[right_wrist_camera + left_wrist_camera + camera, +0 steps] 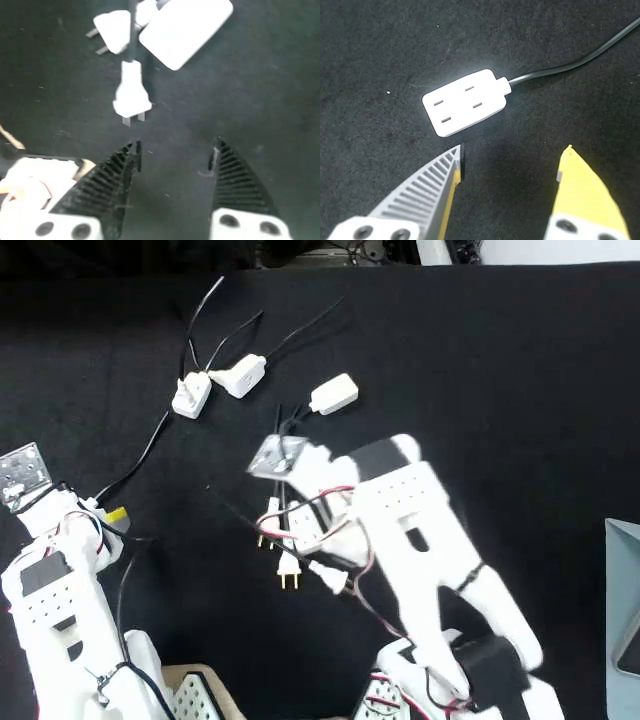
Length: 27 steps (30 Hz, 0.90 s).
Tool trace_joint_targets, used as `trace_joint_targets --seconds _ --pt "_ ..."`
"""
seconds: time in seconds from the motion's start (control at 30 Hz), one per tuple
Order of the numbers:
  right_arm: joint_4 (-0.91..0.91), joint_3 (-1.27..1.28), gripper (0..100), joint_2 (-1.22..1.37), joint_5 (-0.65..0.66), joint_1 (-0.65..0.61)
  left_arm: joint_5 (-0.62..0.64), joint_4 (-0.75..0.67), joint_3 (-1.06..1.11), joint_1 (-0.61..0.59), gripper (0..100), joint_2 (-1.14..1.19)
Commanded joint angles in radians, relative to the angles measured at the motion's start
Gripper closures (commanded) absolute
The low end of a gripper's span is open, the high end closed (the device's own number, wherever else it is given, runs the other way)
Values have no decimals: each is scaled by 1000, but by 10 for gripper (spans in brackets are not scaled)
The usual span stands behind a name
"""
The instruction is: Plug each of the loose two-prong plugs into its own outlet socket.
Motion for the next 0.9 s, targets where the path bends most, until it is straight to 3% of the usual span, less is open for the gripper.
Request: trace_joint_targets --seconds 0.0,0.2,0.47,0.87 --pt "5 -30 783 -53 20 114 0 -18 -4 -7 697 -15" --pt "-20 97 780 -61 21 138 0 -18 -4 -4 697 -15" --pt "-100 259 781 -94 12 -28 -2 -18 -4 -2 697 -15" --pt "-310 587 783 -533 -178 -250 -2 -18 -4 -1 697 -15"
